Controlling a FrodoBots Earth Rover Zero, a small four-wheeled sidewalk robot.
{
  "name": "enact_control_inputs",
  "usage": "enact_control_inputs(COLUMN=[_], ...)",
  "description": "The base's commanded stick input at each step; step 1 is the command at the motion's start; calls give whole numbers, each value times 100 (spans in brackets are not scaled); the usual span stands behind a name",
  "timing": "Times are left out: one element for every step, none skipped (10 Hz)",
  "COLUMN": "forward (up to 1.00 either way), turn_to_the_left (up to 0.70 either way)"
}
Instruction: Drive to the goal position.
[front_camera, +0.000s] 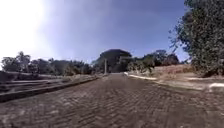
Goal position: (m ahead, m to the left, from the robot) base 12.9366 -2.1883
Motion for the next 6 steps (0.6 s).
enact_control_inputs(forward=[100,100,100,100,100,100], turn_to_the_left=[0,0,0,0,0,0])
